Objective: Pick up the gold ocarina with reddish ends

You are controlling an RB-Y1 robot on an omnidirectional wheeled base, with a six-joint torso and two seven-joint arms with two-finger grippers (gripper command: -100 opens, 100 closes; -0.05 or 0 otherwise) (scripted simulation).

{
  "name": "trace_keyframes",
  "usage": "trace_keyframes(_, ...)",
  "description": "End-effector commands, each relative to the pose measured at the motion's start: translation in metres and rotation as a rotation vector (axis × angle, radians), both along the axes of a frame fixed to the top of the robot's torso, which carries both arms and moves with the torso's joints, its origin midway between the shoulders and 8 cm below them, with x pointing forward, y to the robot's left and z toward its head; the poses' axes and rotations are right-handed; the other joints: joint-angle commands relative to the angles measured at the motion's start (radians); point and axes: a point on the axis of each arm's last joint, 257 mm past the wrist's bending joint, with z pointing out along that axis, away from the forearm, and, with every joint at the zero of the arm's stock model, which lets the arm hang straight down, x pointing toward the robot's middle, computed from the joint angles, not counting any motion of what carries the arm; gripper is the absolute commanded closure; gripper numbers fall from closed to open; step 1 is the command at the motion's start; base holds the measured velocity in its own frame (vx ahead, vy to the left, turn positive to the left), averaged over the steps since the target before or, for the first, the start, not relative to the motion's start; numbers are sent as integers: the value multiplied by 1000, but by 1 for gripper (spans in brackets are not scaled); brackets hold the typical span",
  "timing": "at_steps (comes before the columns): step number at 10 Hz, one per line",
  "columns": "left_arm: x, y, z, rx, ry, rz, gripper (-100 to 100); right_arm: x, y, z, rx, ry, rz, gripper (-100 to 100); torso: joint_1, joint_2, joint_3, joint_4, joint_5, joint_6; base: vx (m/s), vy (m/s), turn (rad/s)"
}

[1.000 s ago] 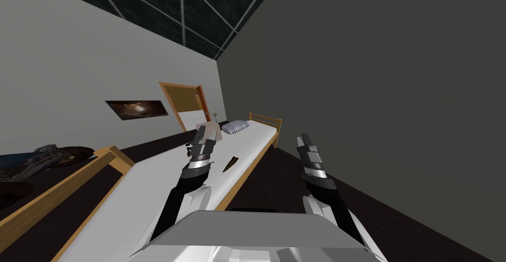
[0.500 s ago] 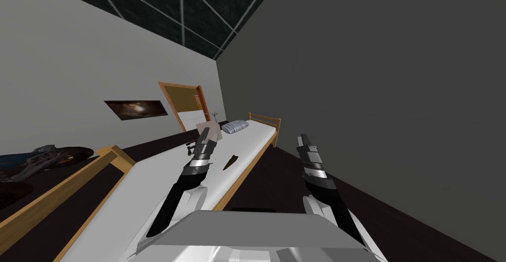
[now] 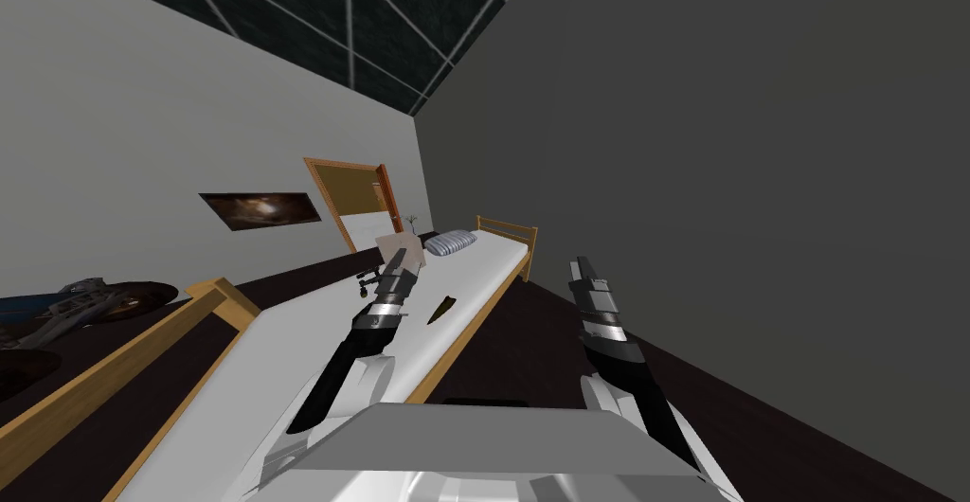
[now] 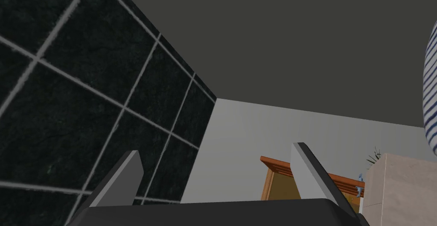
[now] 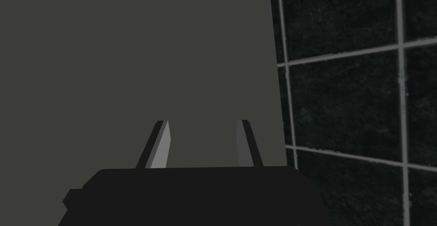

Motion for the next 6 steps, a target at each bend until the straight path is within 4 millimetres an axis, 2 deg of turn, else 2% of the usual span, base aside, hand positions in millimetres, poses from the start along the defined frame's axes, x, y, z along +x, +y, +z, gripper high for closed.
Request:
trace_keyframes(1,9,5,-16,-34,58,-11,-100,0,0,0,0,0,0,0,0,0,0,0,0,0,-2,-8,-3)
trace_keyframes(2,10,5,-19,-35,71,-10,-100,0,0,0,0,0,0,0,0,0,0,0,0,0,1,-5,1)
trace_keyframes(3,17,9,-32,-61,115,-16,-100,0,0,0,0,0,0,0,0,-1,0,0,0,0,5,-4,3)
trace_keyframes(4,17,9,-33,-61,120,-15,-100,0,0,0,0,0,0,0,0,-1,-1,0,0,0,7,-2,-1)
trace_keyframes(5,23,12,-46,-89,165,-22,-100,0,0,0,0,0,0,0,0,-1,-1,0,0,0,10,-3,6)
trace_keyframes(6,24,13,-48,-90,173,-21,-100,0,0,0,0,0,0,0,0,-1,-1,0,0,0,10,-2,2)
